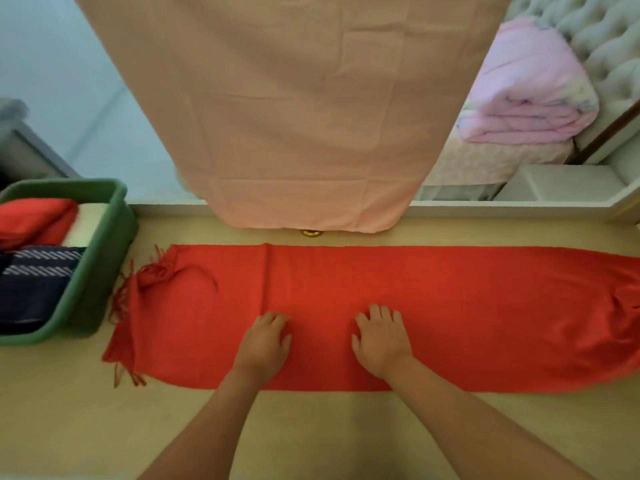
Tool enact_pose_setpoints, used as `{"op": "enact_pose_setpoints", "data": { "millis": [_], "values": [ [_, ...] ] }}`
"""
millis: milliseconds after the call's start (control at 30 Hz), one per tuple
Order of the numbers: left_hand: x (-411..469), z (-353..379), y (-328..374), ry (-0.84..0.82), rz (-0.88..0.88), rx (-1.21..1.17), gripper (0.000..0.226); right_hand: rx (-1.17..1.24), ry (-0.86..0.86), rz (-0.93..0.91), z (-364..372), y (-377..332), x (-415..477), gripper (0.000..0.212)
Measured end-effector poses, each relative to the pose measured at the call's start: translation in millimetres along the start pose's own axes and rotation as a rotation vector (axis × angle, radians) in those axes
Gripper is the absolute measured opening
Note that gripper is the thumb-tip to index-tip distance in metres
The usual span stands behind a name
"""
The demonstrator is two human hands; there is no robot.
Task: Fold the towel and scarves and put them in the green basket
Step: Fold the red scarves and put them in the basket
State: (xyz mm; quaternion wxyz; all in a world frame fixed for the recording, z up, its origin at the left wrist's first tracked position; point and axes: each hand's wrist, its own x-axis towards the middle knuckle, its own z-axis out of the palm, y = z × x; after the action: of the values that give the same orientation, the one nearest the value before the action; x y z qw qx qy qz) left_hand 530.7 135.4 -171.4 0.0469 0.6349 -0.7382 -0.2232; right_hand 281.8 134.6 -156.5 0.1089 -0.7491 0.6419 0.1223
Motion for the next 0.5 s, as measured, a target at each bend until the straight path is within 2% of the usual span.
{"op": "enact_pose_setpoints", "data": {
  "millis": [133, 300, 400, 500],
  "values": [
    [-4.9, -26.5, -25.3, 0.122, -0.148, -0.035, 0.039, 0.084, -0.001, -0.169, -18.5, -51.0, 32.9, 0.041],
    [-26.8, -64.7, -76.5, 0.172, -0.367, -0.015, 0.044, 0.209, -0.002, -0.388, -33.5, -138.7, 57.4, 0.041],
    [-40.3, -80.3, -118.9, 0.181, -0.550, -0.039, 0.052, 0.231, -0.011, -0.470, -39.1, -193.5, 66.8, 0.041],
    [-51.4, -87.4, -164.7, 0.204, -0.638, -0.065, 0.059, 0.234, -0.026, -0.509, -40.1, -245.4, 78.3, 0.041]
  ]
}}
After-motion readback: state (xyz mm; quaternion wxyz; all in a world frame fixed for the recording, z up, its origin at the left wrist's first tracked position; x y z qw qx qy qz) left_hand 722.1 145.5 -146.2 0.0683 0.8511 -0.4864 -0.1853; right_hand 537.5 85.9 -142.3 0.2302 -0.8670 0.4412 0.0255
